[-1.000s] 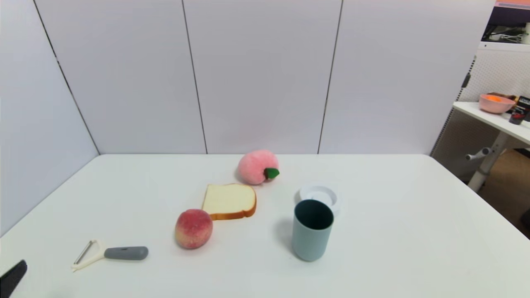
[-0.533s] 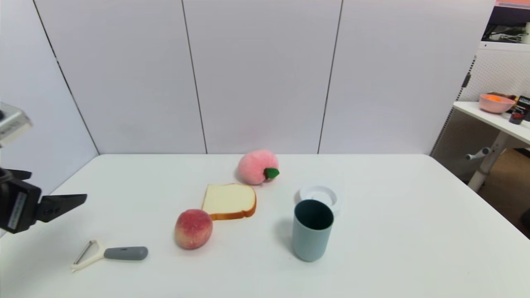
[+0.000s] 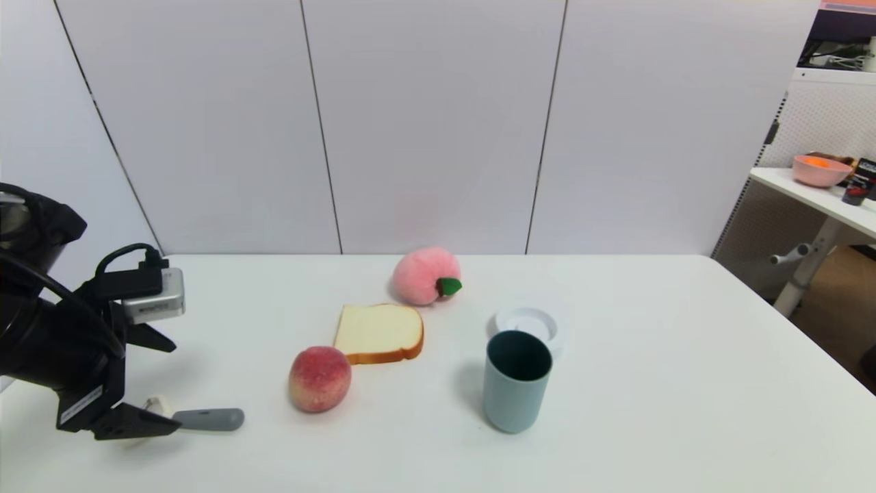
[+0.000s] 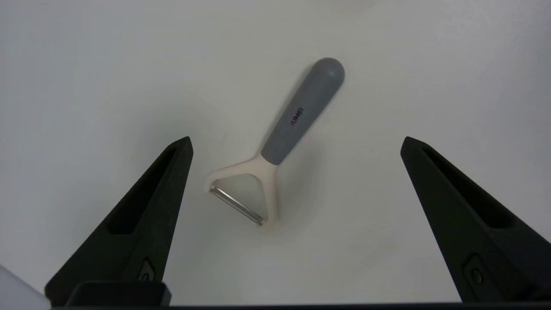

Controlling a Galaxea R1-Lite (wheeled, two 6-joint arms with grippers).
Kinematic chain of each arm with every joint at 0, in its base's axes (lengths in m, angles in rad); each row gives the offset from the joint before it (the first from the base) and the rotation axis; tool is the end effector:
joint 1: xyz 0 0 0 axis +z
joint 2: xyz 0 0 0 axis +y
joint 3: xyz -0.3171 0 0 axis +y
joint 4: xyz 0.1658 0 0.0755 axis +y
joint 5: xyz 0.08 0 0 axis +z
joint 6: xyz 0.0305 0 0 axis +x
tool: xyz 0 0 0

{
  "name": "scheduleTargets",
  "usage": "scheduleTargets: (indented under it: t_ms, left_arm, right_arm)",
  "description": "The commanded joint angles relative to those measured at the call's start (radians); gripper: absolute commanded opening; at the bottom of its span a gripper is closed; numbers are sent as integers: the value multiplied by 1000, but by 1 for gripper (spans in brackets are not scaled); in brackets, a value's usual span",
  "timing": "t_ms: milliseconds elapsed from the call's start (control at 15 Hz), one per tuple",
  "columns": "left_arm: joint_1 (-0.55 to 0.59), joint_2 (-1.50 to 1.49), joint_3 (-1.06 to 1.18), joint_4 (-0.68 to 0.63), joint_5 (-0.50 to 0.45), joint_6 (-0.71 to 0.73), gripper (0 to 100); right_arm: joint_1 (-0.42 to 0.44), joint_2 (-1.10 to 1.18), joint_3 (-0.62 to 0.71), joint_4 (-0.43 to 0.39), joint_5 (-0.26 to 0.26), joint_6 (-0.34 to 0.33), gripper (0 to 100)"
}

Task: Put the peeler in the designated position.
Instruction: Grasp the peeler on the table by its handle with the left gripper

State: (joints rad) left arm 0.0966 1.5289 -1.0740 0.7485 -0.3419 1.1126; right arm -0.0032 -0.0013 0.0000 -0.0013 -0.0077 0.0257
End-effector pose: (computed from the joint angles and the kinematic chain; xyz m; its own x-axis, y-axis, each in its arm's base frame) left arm 0.2079 0.0099 0.2103 0.3692 -0.3011 -0.8792 0.8459 0.5007 0.1837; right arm -0.0409 -0.0001 0.0756 0.9999 -0.0109 0.0026 0.0108 0.9996 0.0257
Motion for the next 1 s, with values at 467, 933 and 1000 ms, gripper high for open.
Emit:
scheduleTargets:
  t_ms: [467, 933, 1000]
  left_arm:
    - [107, 217, -76, 150, -26, 494, 100]
    - [49, 346, -113, 95, -9, 494, 100]
    - [35, 353, -112, 84, 3, 487, 100]
  right_arm:
    - [0, 1, 2, 0, 0, 0, 100]
    - [0, 1, 2, 0, 0, 0, 100]
    - [0, 1, 2, 0, 0, 0, 100]
